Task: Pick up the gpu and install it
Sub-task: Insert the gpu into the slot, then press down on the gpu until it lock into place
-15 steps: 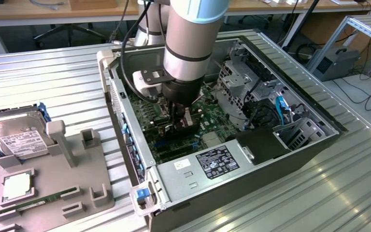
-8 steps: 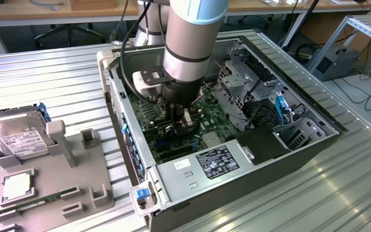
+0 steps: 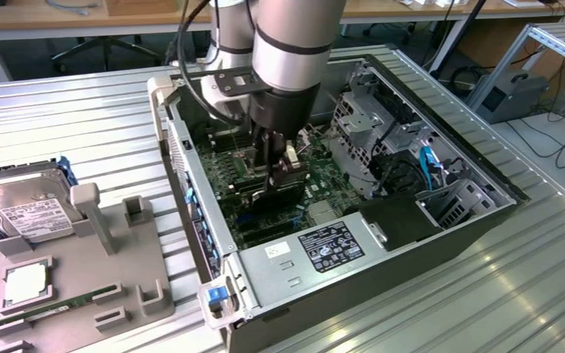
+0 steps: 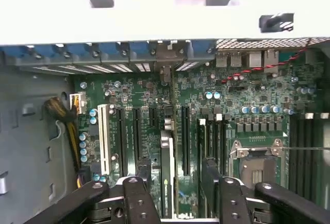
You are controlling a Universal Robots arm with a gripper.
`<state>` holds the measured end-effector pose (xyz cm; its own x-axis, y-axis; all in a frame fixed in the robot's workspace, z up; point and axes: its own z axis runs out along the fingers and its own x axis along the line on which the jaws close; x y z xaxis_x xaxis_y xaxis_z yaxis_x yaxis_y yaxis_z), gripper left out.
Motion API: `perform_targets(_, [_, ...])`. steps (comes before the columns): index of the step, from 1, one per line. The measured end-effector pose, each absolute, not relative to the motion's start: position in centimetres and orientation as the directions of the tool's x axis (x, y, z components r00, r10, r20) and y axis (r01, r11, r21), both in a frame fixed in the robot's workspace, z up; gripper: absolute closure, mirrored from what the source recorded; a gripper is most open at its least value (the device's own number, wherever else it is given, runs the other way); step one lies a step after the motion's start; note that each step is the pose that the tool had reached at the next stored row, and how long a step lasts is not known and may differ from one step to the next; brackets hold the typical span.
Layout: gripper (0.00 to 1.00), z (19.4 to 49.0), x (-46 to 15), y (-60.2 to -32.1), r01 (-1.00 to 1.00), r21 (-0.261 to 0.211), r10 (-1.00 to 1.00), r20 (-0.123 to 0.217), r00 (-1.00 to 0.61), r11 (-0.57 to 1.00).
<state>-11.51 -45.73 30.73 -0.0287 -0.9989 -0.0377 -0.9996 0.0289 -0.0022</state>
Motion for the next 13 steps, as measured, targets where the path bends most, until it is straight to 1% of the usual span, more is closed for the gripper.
perform_targets(4, [0.48,33.3,-11.5,-45.7,-1.000,-0.002,-0.999,-0.038,-0.029,0.029])
perform_targets(13, [0.48,33.6,-11.5,-45.7,-1.000,-0.002,-0.999,-0.038,-0.029,0.029])
